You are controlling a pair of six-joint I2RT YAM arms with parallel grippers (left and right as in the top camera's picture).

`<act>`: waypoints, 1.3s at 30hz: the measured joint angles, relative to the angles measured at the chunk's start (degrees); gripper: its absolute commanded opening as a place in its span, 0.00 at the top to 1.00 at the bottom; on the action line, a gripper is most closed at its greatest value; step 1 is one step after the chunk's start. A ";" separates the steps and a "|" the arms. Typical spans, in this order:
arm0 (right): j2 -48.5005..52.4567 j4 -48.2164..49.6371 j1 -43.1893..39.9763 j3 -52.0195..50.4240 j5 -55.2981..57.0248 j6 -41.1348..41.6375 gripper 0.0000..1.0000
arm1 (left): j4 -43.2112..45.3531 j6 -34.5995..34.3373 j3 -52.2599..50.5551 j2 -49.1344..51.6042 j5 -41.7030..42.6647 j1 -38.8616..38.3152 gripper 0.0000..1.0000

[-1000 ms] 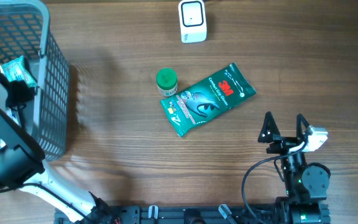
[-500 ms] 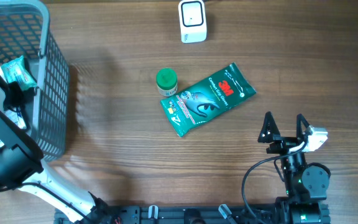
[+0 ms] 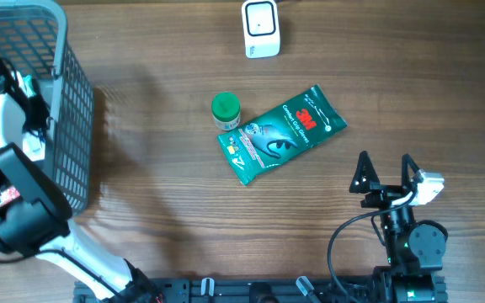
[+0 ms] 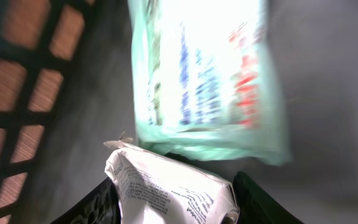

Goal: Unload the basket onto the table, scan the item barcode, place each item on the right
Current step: 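Return the left gripper to the basket and grasp the white packet, then carry the white packet past the scanner and drop it right of the 3M pack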

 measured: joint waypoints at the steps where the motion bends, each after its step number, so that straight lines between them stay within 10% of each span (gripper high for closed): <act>1: 0.00 0.00 0.00 0.00 0.00 0.02 0.00 | -0.04 -0.48 0.00 -1.79 0.11 -0.59 0.51; 11: 0.00 0.00 0.00 0.00 0.00 0.00 0.00 | 0.28 -5.25 0.79 -27.67 3.74 -1.18 0.48; 20: 0.00 0.00 0.00 0.00 0.00 0.02 0.00 | 3.76 -20.98 1.29 -43.78 38.64 -5.42 0.52; 27: 0.00 0.00 0.00 0.00 0.00 0.02 0.00 | -5.27 -24.63 1.55 -37.42 47.78 -30.62 0.51; 39: 0.00 0.00 -0.02 0.00 0.00 0.02 0.00 | 3.82 -26.53 1.55 -5.64 34.27 -67.14 0.51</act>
